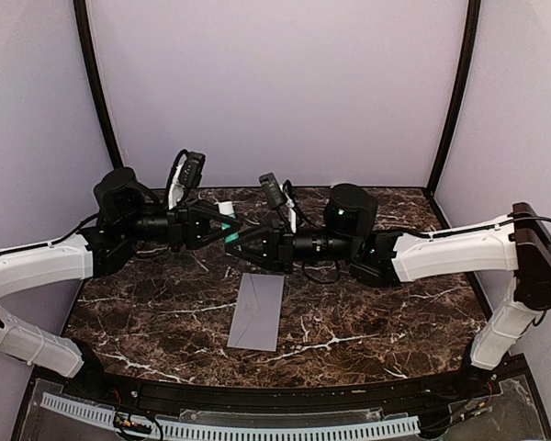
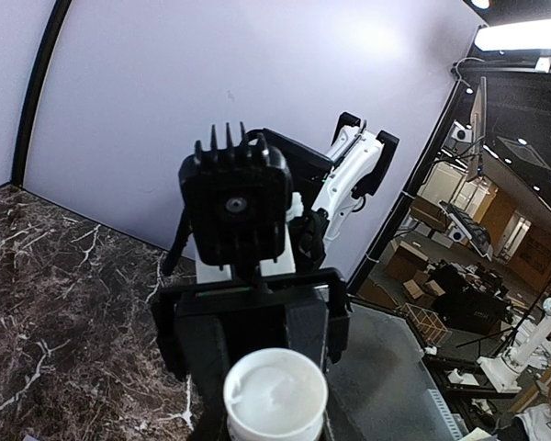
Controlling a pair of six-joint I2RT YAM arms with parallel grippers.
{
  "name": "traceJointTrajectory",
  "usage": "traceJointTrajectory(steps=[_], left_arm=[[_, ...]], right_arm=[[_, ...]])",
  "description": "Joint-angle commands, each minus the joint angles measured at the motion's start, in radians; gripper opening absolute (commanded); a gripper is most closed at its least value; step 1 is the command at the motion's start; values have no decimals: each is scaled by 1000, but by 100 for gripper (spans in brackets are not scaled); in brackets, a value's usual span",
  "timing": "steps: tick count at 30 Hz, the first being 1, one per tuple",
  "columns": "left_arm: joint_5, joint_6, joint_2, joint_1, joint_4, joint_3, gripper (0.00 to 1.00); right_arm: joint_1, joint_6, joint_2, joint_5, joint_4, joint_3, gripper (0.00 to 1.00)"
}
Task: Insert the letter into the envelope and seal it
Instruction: Screw the solid glue, then close the solid glue cap on the solid glue.
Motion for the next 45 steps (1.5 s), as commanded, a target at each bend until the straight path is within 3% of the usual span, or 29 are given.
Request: traceJointTrajectory(steps=[1, 3, 8, 19, 24, 27, 30, 32, 37, 41, 45], left_arm=[[16, 11, -16, -5, 27, -8, 0], [-3, 22, -18, -6, 8, -6, 0], [-89, 56, -18, -6, -65, 2, 0], [-294, 82, -19, -6, -199, 7, 0], [-308, 72, -5, -5, -212, 10, 0], [-315, 79, -6, -6, -225, 15, 0], [-345, 98, -21, -5, -250, 21, 0], [-370, 115, -38, -5, -264, 21, 0], [-393, 157, -69, -3, -286, 25, 0], [-329, 178, -59, -9, -270, 36, 0], [-242, 212, -35, -45, -270, 50, 0]], right_arm=[[9, 0, 11, 2, 5, 30, 10], [12, 2, 13, 17, -8, 37, 2], [31, -39, 11, 123, -123, 83, 1], [140, -164, 96, 716, -637, 347, 1], [174, -175, 162, 843, -764, 454, 2], [173, -178, 134, 800, -727, 417, 16], [174, -204, 61, 716, -634, 331, 50], [174, -222, 7, 668, -586, 266, 63], [153, -238, -143, 568, -518, 114, 72], [115, -213, -255, 505, -470, 47, 74], [62, -142, -308, 541, -476, 39, 76]])
